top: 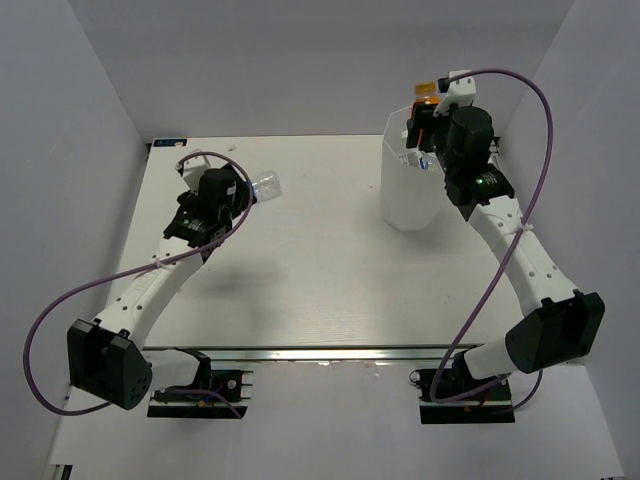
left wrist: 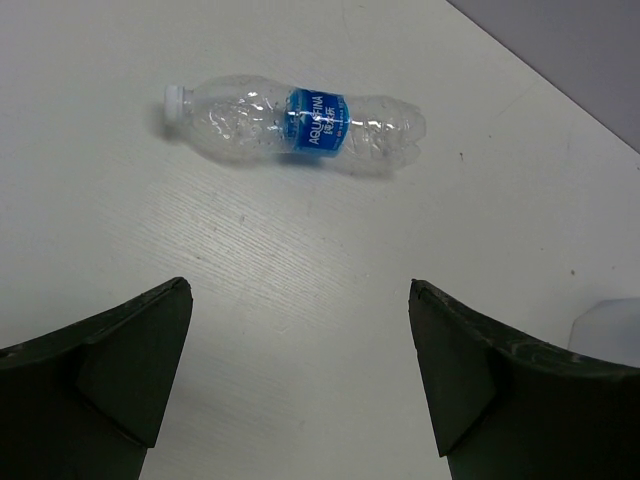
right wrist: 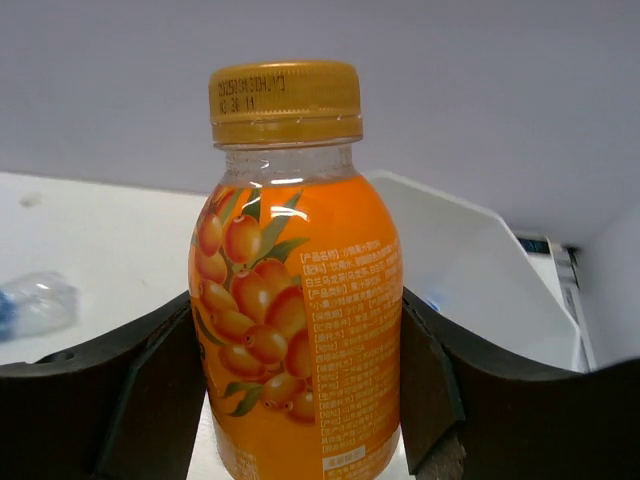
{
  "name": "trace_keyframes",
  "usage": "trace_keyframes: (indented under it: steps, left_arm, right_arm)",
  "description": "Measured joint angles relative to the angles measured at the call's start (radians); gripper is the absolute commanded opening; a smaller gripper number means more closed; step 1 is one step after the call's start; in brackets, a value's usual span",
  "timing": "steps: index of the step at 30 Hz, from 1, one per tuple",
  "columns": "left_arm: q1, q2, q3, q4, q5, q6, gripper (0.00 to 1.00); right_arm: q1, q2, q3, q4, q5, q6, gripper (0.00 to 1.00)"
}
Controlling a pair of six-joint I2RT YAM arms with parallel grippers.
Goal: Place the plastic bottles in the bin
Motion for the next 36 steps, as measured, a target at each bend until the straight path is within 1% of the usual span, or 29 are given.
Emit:
trace_keyframes:
  steps: [1,2,4,8,10,12,15,17,19,22,25,28,32,36]
  left_arm:
    - [0.005,0.006,0.0,0.011,0.004,0.009,0.98]
    - [0.014,0.013,0.002,0.021,0.015,0.023,0.98]
    - [0.042,0.034,0.008,0.048,0.071,0.058,0.98]
    - [0.16,0.102,0.055,0.114,0.27,0.164,0.98]
    - [0.216,0.163,0.119,0.141,0.378,0.235,0.98]
    - [0.25,0.245,0.214,0.148,0.475,0.339,0.98]
    - [0.261,0.366,0.34,0.145,0.607,0.544,0.98]
    - [0.261,0.436,0.406,0.116,0.681,0.669,0.98]
    - [0.26,0.521,0.49,0.055,0.746,0.789,0.98]
    - [0.265,0.642,0.602,-0.017,0.805,0.922,0.98]
    - [0.28,0.787,0.755,-0.121,0.84,1.03,0.98]
    - [0.293,0.911,0.884,-0.201,0.859,1.106,0.98]
    - [0.304,0.999,0.922,-0.296,0.862,1.183,0.98]
    - [0.306,1.023,0.868,-0.325,0.856,1.221,0.98]
  right_arm:
    - [-0.022,0.011,0.0,-0.021,0.003,0.0,0.68]
    - [-0.036,0.019,0.0,-0.048,0.003,0.0,0.89]
    - [-0.05,0.028,0.0,-0.098,0.002,0.002,0.89]
    - [-0.056,0.024,0.004,-0.149,-0.006,0.0,0.89]
    - [-0.058,0.013,0.004,-0.16,-0.021,-0.005,0.89]
    - [-0.059,-0.006,0.004,-0.175,-0.046,-0.013,0.89]
    - [-0.06,-0.051,0.004,-0.194,-0.1,-0.034,0.89]
    - [-0.06,-0.092,0.002,-0.212,-0.135,-0.044,0.89]
    - [-0.062,-0.144,-0.01,-0.227,-0.175,-0.051,0.89]
    - [-0.063,-0.25,-0.078,-0.228,-0.246,-0.05,0.9]
    - [-0.064,-0.354,-0.168,-0.221,-0.312,-0.042,0.89]
    - [-0.063,-0.407,-0.225,-0.223,-0.357,-0.033,0.89]
    - [-0.064,-0.419,-0.255,-0.234,-0.368,-0.028,0.89]
    - [-0.064,-0.418,-0.261,-0.244,-0.368,-0.027,0.89]
